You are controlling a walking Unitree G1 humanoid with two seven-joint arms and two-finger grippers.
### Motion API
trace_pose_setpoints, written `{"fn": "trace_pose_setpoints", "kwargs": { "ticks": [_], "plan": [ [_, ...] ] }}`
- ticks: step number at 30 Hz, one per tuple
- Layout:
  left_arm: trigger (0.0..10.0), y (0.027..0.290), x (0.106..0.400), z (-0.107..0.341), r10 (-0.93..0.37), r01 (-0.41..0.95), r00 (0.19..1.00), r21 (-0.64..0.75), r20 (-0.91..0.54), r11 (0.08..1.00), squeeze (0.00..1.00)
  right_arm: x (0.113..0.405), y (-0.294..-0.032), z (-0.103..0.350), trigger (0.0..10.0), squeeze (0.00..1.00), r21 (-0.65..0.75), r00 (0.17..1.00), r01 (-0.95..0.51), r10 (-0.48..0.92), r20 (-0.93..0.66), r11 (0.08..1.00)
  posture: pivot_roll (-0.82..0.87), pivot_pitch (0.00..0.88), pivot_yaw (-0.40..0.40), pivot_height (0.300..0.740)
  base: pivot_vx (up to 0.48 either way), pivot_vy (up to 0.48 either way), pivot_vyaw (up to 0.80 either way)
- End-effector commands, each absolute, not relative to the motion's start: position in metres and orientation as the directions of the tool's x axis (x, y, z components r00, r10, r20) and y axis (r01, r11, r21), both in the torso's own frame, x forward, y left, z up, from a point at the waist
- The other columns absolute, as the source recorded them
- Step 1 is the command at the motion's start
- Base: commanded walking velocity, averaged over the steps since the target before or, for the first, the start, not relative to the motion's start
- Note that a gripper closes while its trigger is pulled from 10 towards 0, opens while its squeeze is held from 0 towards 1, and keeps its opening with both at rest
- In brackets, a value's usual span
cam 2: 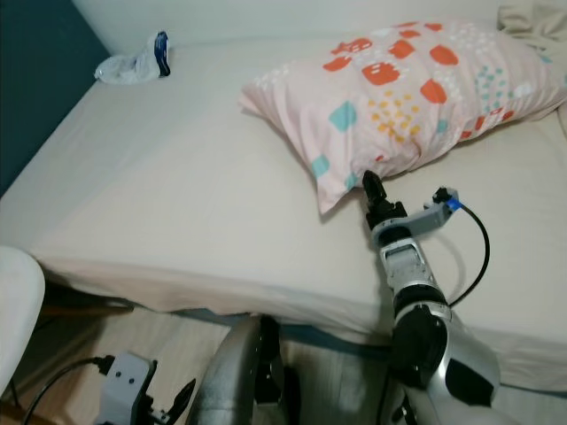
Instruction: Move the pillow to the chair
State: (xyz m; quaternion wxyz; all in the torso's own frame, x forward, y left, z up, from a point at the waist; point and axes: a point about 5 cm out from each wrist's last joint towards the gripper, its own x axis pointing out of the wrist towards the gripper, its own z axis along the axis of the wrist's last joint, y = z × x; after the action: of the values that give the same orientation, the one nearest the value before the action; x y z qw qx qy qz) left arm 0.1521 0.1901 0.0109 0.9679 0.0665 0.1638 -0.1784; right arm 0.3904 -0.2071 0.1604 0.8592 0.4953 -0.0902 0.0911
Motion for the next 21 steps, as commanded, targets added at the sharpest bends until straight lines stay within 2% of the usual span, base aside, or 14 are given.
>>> {"fn": "trace_pose_setpoints", "kwargs": {
  "ticks": [1,7,11,14,15,20,21],
  "plan": [
    [10.0,0.197,0.139,0.006,-0.315,0.377,0.855,0.075,-0.412,0.923,0.00,0.392,-0.203,0.164,10.0,0.00,0.843,0.957,-0.282,0.076,0.279,0.457,0.35,0.411,0.222,0.570,0.000,0.000,0.00],
    [10.0,0.192,0.133,0.009,-0.317,0.378,0.847,0.064,-0.427,0.924,0.00,0.401,-0.205,0.198,10.0,0.00,0.806,0.928,-0.355,0.077,0.364,0.473,0.35,0.421,0.209,0.570,0.000,0.000,0.00],
    [10.0,0.189,0.132,0.012,-0.316,0.376,0.844,0.057,-0.434,0.925,0.00,0.407,-0.208,0.212,10.0,0.00,0.809,0.943,-0.304,0.040,0.330,0.503,0.35,0.423,0.204,0.570,0.000,0.000,0.00],
    [10.0,0.188,0.132,0.014,-0.315,0.373,0.844,0.054,-0.435,0.926,0.00,0.411,-0.202,0.218,10.0,0.00,0.794,0.961,-0.255,0.053,0.271,0.552,0.35,0.428,0.200,0.570,0.000,0.000,0.00],
    [10.0,0.187,0.132,0.015,-0.314,0.373,0.844,0.053,-0.435,0.926,0.00,0.413,-0.200,0.216,10.0,0.00,0.775,0.976,-0.203,0.057,0.212,0.598,0.35,0.428,0.200,0.570,0.000,0.000,0.00],
    [10.0,0.188,0.132,0.019,-0.312,0.371,0.844,0.056,-0.436,0.927,0.00,0.416,-0.193,0.214,10.0,0.00,0.798,0.990,-0.123,0.023,0.136,0.590,0.35,0.432,0.200,0.570,0.000,0.000,0.00],
    [10.0,0.188,0.133,0.020,-0.311,0.370,0.845,0.056,-0.435,0.927,0.00,0.416,-0.193,0.214,10.0,0.00,0.780,0.993,-0.104,0.024,0.113,0.617,0.36,0.436,0.202,0.570,0.000,0.000,0.00]
  ]
}}
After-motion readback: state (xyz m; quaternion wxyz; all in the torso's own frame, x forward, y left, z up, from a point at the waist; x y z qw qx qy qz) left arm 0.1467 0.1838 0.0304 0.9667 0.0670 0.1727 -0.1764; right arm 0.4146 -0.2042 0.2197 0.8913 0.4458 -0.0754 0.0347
